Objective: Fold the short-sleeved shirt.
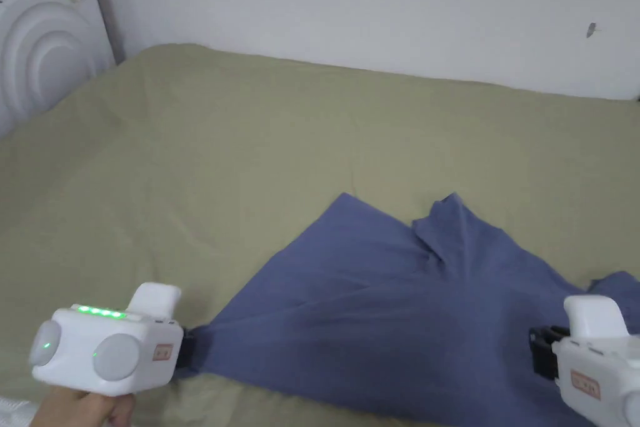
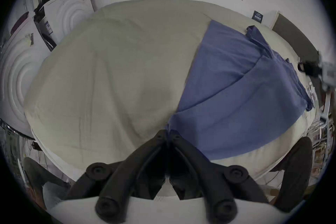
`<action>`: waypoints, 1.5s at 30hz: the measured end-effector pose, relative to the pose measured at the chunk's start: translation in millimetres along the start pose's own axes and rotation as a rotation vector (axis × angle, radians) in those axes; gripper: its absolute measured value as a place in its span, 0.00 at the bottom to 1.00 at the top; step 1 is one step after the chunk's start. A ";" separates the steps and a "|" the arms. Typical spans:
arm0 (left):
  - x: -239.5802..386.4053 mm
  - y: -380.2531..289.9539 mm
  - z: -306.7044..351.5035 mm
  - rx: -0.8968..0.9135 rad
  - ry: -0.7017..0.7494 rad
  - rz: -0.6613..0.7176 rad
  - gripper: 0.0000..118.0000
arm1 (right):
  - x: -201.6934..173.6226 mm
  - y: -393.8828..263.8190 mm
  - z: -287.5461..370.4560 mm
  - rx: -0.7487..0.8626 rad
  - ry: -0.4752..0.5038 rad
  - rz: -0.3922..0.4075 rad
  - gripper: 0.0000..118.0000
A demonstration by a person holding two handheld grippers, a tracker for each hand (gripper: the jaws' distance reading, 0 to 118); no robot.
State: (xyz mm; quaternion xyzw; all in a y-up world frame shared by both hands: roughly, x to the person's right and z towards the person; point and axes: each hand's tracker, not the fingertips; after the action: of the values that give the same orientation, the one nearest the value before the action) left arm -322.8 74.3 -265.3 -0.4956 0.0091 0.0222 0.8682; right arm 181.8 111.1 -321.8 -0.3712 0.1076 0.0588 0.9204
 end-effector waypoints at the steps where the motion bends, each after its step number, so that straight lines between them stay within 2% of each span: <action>1: 3.6 -0.6 -0.4 0.006 -0.004 -0.011 0.00 | 8.6 13.4 -9.8 -0.004 -0.005 -0.006 0.00; 9: 11.7 -3.7 -2.0 0.017 0.005 -0.008 0.00 | 75.0 99.7 -104.1 -0.064 -0.041 -0.069 0.00; 11: 14.2 -0.6 0.1 0.018 0.000 -0.005 0.00 | 80.6 109.6 -123.1 -0.092 -0.058 -0.071 0.00; 13: 13.8 -0.9 -0.7 0.016 0.001 0.001 0.00 | 87.8 116.4 -145.3 -0.158 -0.063 -0.036 0.01; 14: 16.5 2.2 1.1 0.016 -0.003 0.008 0.00 | 90.1 117.2 -153.8 -0.173 -0.072 -0.013 0.09; 15: 16.6 2.2 1.1 0.016 -0.005 0.009 0.00 | 94.3 117.1 -165.8 -0.183 -0.077 0.004 0.36; 16: 16.8 2.2 1.2 0.015 -0.005 0.008 0.00 | 96.6 116.6 -170.7 -0.187 -0.080 0.010 0.88; 17: 17.1 2.2 1.3 0.015 -0.004 0.005 0.01 | 99.7 116.1 -175.0 -0.200 -0.073 0.017 0.98; 18: 18.4 4.8 2.1 0.015 -0.003 0.004 0.01 | 102.5 115.1 -178.4 -0.216 -0.060 0.032 0.91; 21: 22.2 8.4 3.5 0.019 -0.002 -0.002 0.01 | 105.4 109.8 -188.6 -0.280 -0.010 0.084 0.90; 23: 25.4 11.9 3.5 0.021 -0.006 -0.006 0.01 | 101.2 97.5 -194.4 -0.296 -0.003 0.106 0.71; 24: 27.9 12.9 2.8 0.022 -0.008 -0.008 0.01 | 100.6 91.7 -200.0 -0.296 -0.033 0.109 0.46; 25: 30.9 14.0 1.4 0.021 -0.007 -0.016 0.01 | 100.0 83.8 -205.1 -0.297 -0.054 0.097 0.01; 28: 36.7 15.3 -1.8 0.009 0.009 -0.029 0.01 | 102.1 101.6 -198.6 -0.308 0.002 -0.068 0.01; 30: 40.8 15.8 -0.3 0.006 0.008 -0.038 0.01 | 98.8 105.5 -179.8 -0.224 -0.034 -0.022 0.01; 31: 43.0 16.9 2.4 0.008 0.012 -0.037 0.01 | 93.1 107.6 -145.8 -0.228 -0.061 -0.043 0.01; 32: 44.3 18.8 5.1 0.010 0.011 -0.033 0.01 | 89.5 113.4 -114.7 -0.191 -0.039 -0.080 0.01; 33: 45.2 22.3 10.4 0.014 0.005 -0.033 0.01 | 86.0 118.4 -91.0 -0.189 -0.040 -0.079 0.01; 35: 48.3 29.2 24.9 0.055 0.015 -0.021 0.01 | 96.9 120.1 -100.3 -0.119 -0.052 -0.042 0.01; 38: 53.8 45.4 60.1 0.145 0.002 0.007 0.01 | 97.5 135.6 -46.3 -0.014 -0.046 -0.006 0.01; 40: 60.4 62.2 89.8 0.213 -0.023 0.013 0.00 | 86.3 151.9 27.2 0.076 -0.057 0.013 0.01; 45: 80.6 113.7 164.6 0.383 -0.010 -0.001 0.00 | 100.5 187.8 140.5 0.266 -0.103 0.033 0.01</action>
State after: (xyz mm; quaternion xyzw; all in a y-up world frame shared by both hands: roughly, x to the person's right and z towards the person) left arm -248.8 276.1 -282.4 -0.3212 0.0088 0.0222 0.9467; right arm 265.8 346.5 -373.5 -0.2406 0.0734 0.0780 0.9647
